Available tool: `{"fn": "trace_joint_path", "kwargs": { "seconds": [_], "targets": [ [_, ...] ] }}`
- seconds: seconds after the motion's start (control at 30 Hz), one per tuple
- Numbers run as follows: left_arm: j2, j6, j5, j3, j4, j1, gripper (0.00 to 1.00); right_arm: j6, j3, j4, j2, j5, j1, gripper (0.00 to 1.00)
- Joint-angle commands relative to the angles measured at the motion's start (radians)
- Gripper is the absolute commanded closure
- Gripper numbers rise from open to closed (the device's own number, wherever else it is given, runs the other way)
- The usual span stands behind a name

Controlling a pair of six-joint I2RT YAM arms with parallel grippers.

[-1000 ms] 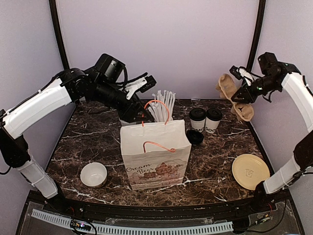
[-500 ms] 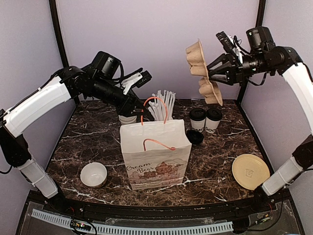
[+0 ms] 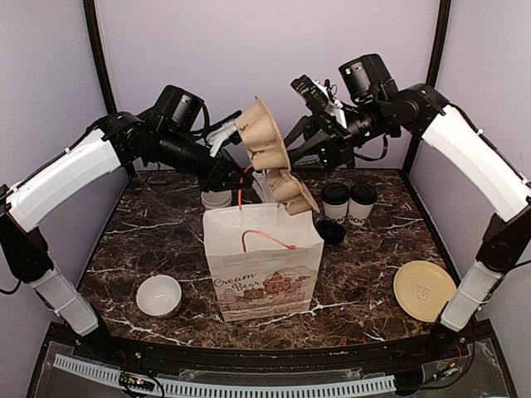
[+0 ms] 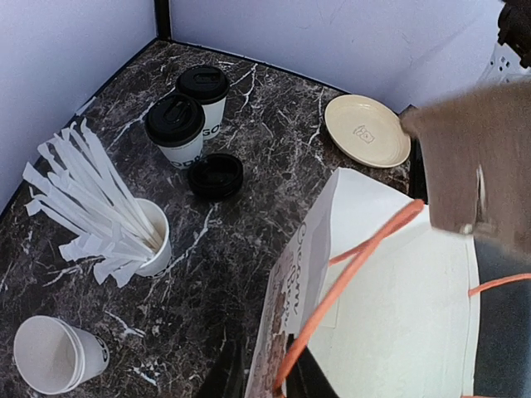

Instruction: Pack the takeout coffee

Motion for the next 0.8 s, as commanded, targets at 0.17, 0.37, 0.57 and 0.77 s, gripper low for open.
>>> {"fn": "trace_joint_path", "kwargs": {
  "seconds": [0.17, 0.37, 0.57, 0.77],
  "targets": [
    [-0.02, 0.006, 0.064, -0.031, 0.047, 0.02, 1.0, -0.075, 0.043, -0.02, 0.054, 0.098, 0.117, 0.7],
    [-0.038, 0.006, 0.097, -0.067, 0.067, 0.026, 1.0, -0.106, 0.031, -0.028, 0.088, 0.14, 0.154, 0.7],
    [-0.05, 0.012, 0.112, -0.086, 0.066, 0.03, 1.0, -0.107, -0.009, -0.011, 0.11, 0.154, 0.169, 0.7],
    [-0.07, 0.019, 0.108, -0.103, 0.069, 0.034, 0.95, -0.124, -0.063, -0.017, 0.112, 0.216, 0.183, 0.7]
  ]
}}
